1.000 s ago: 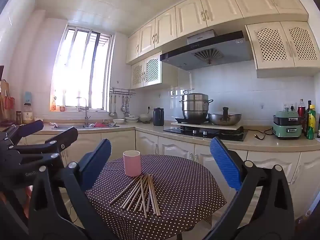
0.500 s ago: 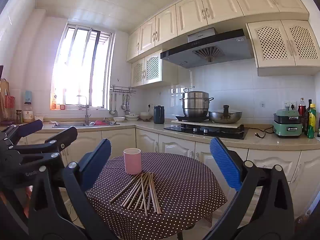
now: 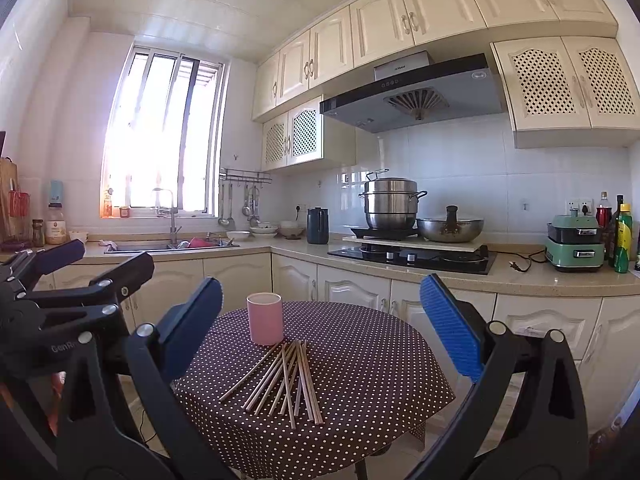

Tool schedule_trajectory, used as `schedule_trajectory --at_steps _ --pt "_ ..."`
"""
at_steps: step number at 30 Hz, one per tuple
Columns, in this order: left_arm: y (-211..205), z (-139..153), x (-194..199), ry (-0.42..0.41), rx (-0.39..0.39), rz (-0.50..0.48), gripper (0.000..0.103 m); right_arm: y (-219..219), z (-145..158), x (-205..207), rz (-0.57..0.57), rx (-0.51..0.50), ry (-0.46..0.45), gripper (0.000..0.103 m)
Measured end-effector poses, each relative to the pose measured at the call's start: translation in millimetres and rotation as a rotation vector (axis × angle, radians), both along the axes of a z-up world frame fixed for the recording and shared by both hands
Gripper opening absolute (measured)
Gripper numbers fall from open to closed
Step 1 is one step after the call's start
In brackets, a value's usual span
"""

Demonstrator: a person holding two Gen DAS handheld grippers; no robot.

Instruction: Organize utensils

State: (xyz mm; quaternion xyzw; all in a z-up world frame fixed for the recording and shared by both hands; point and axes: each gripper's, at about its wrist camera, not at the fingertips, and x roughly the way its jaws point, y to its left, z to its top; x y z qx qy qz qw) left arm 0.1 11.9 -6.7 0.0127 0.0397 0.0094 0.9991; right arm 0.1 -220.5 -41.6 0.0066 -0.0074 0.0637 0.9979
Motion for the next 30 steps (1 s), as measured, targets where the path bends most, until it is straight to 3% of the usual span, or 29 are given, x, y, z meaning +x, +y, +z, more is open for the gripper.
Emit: schedule_trajectory --at_steps 30 --pt "1.6 0.8 -2.8 -0.001 0.004 0.010 0.099 -3.4 0.4 2.5 0.007 0.008 0.017 0.097"
